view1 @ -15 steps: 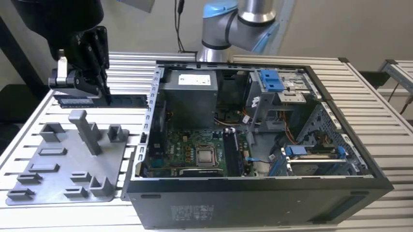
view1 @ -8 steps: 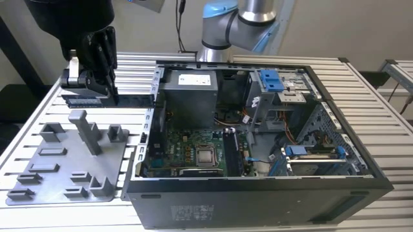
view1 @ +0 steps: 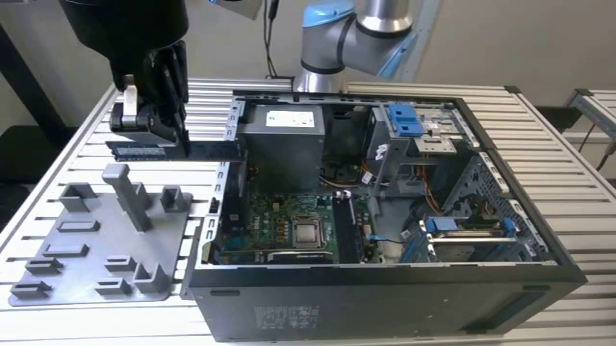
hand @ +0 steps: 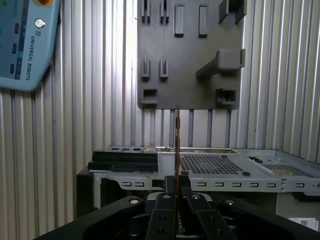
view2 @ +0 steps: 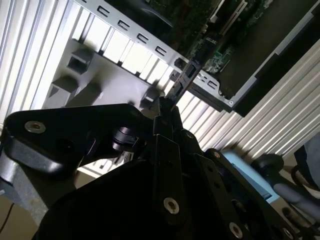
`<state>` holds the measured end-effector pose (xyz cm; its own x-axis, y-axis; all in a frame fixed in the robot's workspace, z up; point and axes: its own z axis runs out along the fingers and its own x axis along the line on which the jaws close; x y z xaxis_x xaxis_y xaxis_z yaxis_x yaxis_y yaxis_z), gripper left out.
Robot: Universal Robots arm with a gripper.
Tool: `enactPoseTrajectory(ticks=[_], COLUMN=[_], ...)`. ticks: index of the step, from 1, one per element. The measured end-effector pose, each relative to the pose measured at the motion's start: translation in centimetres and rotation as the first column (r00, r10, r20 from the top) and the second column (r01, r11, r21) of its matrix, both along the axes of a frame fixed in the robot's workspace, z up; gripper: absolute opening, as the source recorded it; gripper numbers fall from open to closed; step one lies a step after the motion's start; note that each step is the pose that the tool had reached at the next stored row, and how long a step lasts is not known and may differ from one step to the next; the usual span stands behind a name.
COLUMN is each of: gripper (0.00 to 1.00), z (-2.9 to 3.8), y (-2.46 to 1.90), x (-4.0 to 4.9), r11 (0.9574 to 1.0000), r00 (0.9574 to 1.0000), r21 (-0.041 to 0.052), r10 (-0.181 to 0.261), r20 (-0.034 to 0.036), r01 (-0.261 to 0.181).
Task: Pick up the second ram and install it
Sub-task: 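Pick up the second ram and move it above second insertion slot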
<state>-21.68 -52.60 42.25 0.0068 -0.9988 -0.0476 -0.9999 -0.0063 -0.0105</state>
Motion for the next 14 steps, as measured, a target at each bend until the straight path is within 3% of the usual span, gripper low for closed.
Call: enactPoseTrajectory(ticks=[14], gripper=[0.14], z=[0.00], y=[0.00], x=[3.90], r11=[1.0000], r00=[1.0000], r21=[0.0000], r10=[0.000], r20=[0.0000], r01=[0.000])
